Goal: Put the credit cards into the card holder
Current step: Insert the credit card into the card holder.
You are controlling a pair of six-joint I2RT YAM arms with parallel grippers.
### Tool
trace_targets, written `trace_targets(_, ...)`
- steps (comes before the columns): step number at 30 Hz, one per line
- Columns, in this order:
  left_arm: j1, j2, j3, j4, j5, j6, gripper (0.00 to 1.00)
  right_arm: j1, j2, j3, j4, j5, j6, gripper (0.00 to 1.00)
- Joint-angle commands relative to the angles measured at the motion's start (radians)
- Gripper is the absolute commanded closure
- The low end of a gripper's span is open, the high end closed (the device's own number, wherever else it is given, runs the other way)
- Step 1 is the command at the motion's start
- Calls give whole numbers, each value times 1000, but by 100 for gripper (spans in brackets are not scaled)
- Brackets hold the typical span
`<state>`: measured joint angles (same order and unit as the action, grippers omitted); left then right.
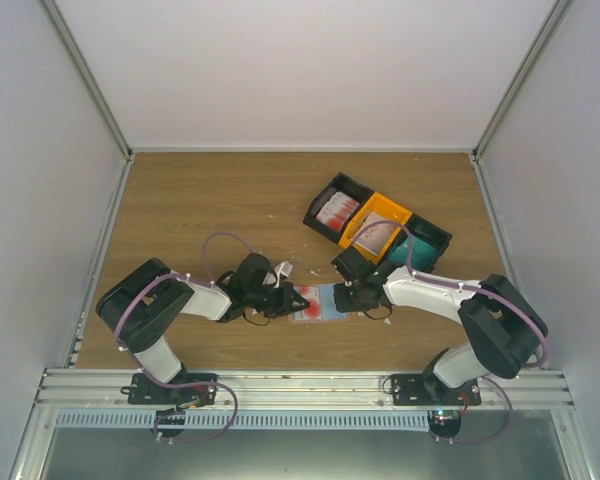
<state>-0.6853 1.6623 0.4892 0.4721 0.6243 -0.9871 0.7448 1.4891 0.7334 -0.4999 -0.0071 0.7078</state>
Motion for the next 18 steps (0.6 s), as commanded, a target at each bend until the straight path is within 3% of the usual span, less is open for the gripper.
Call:
trace_targets(1,6,36,6,72,17,0,100,17,49,-14,-21,27,-3,73)
trace_targets(18,-36,159,16,228,41,-61,98,18,32,-78,74,-83,23,76)
